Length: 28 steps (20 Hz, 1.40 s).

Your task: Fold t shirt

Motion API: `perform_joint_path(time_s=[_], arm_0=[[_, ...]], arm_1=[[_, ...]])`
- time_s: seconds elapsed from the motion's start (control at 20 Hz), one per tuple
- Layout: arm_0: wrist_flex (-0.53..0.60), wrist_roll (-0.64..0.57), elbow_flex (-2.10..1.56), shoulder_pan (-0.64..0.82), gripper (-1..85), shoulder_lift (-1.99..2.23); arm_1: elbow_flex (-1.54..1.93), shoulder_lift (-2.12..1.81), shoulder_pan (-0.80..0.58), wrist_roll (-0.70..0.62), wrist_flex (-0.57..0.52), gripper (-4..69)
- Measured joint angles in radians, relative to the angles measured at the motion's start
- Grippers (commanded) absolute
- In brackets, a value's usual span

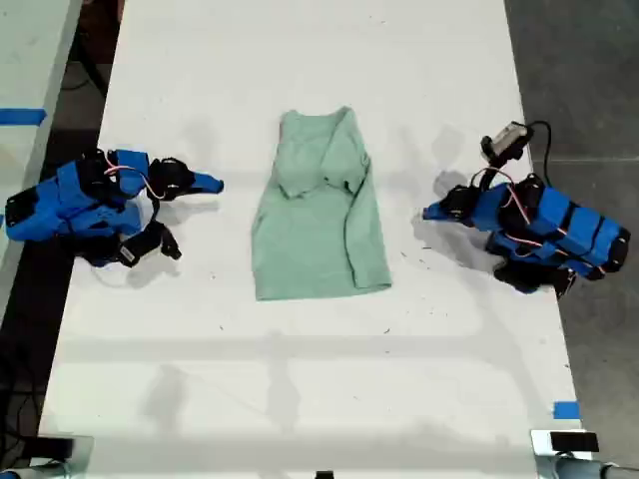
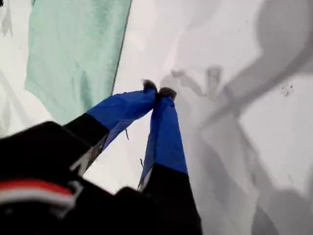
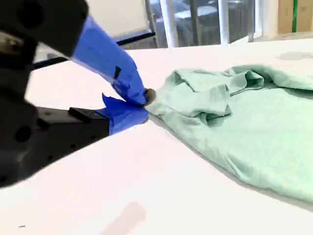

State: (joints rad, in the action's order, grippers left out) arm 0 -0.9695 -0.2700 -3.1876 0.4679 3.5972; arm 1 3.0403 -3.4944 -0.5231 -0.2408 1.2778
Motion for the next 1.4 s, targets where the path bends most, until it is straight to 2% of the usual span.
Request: perform_joint_path(time_s=[0.05,0.15,0.2,0.5,0.6,0.65,0.7,0.75,0.8,0.95,1.15,1.4], arm_0=[[-0.005,0.005,0.000,0.000,0.0,0.000],[-0.077,0.126,0.008,-0.028,0.0,0.000],[-0.078,0.146,0.008,-0.035,0.0,0.002],[-0.074,0.155,0.028,-0.067,-0.1,-0.018],[-0.040,0.164,0.127,-0.069,0.0,-0.181],[-0.035,0.164,0.233,-0.069,3.5,-0.357],[-0.038,0.164,0.370,-0.074,16.9,-0.566],[-0.075,0.164,0.523,-0.080,24.5,-0.790],[-0.123,0.172,0.683,-0.112,27.0,-1.039],[-0.146,0.225,0.997,-0.222,24.7,-1.568],[-0.094,0.319,1.065,-0.330,24.4,-1.763],[-0.061,0.341,1.112,-0.354,23.1,-1.882]], arm_1=[[0.000,0.000,0.000,0.000,0.002,-0.5],[0.000,0.000,0.000,-0.006,0.031,-0.5],[0.000,-0.003,0.000,-0.008,0.031,-0.5],[0.000,-0.003,0.000,-0.008,0.031,-0.5],[0.000,-0.003,0.000,-0.008,0.031,-0.5],[0.000,-0.003,0.000,-0.008,0.031,-0.5],[0.000,-0.003,0.000,-0.008,0.031,-0.5],[0.000,-0.003,0.000,-0.008,0.031,-0.5],[0.000,-0.003,0.000,-0.008,0.031,-0.5],[0.000,-0.003,0.000,-0.008,0.031,-0.5],[0.000,-0.003,0.000,-0.008,0.031,-0.5],[0.000,-0.003,0.000,-0.008,0.031,-0.5]])
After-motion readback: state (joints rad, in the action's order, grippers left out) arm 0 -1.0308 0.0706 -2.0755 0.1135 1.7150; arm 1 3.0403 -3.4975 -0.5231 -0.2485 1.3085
